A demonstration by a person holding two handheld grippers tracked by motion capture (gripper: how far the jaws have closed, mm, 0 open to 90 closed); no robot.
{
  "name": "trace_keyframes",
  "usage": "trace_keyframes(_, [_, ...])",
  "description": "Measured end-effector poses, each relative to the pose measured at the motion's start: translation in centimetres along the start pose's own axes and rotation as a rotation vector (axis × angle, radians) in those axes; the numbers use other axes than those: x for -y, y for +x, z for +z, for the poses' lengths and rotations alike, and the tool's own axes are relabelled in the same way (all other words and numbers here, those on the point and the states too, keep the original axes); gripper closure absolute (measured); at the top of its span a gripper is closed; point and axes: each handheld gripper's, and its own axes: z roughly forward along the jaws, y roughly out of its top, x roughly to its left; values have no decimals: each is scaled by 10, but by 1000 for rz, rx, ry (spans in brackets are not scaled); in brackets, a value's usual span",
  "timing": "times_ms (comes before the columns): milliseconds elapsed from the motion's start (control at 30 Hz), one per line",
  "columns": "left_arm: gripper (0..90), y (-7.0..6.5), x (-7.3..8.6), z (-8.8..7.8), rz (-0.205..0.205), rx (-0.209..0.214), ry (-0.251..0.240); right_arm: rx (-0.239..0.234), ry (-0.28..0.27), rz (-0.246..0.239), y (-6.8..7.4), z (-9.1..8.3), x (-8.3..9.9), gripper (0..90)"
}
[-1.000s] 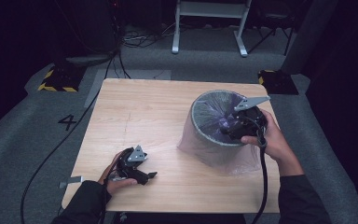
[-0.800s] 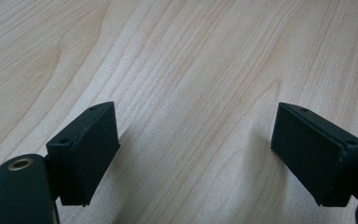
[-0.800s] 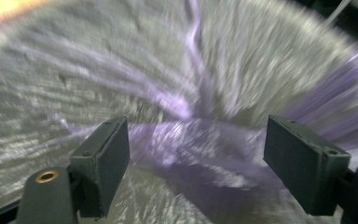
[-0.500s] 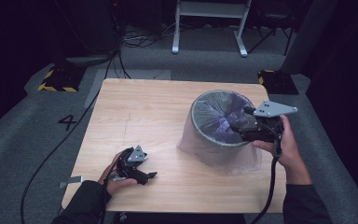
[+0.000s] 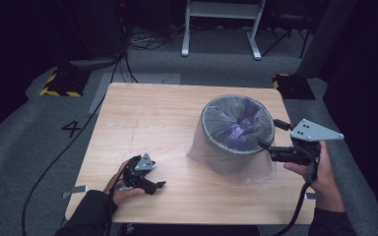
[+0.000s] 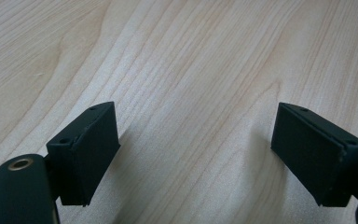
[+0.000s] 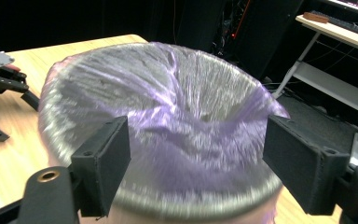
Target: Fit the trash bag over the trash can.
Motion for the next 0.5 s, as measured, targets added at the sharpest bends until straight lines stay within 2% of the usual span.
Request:
trace_keyframes(233, [145,0,0,0,0,0,0,12,1,38,-4,-14,23,228])
trace_keyframes(500, [145,0,0,0,0,0,0,5,39,108,-9,-10,54,229])
